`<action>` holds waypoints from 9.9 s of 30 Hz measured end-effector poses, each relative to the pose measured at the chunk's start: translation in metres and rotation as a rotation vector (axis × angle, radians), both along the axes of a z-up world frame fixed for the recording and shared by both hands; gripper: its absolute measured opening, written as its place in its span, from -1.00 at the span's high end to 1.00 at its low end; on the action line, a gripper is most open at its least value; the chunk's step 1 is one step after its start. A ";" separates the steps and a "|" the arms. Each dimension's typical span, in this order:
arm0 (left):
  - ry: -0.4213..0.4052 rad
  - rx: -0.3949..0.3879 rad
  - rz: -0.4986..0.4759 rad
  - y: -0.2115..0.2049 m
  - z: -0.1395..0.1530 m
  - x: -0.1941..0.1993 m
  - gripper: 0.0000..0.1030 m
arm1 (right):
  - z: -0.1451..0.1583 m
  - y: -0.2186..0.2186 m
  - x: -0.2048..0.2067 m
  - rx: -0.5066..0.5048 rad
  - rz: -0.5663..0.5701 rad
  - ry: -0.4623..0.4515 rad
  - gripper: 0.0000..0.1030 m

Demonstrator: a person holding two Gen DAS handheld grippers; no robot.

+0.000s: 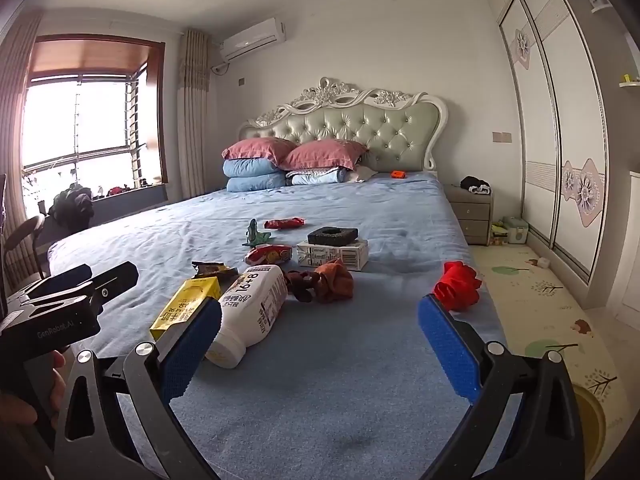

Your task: Collect trash

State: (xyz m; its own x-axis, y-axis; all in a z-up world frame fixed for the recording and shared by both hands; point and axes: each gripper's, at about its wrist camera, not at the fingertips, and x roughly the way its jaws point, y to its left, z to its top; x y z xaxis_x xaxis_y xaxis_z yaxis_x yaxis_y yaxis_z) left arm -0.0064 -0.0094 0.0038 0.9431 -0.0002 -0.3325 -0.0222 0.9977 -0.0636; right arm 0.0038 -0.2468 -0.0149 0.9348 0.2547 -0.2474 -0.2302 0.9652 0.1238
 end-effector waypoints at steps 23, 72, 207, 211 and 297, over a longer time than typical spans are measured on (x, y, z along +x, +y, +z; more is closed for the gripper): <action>0.006 -0.008 -0.006 0.003 -0.004 0.004 -0.92 | -0.001 0.001 0.002 0.011 0.012 0.008 -0.84; 0.048 -0.040 -0.015 0.005 -0.006 0.017 -0.92 | -0.002 0.003 0.009 -0.012 0.024 0.043 -0.84; 0.580 -0.072 -0.718 -0.269 -0.043 0.138 0.00 | -0.026 -0.222 0.043 0.270 -0.084 0.310 0.05; 0.618 -0.040 -0.795 -0.324 -0.054 0.140 0.00 | -0.039 -0.261 0.031 0.295 -0.161 0.318 0.05; 0.439 -0.105 -0.463 -0.138 -0.015 0.171 -0.81 | -0.015 -0.146 0.087 0.165 0.012 0.352 -0.24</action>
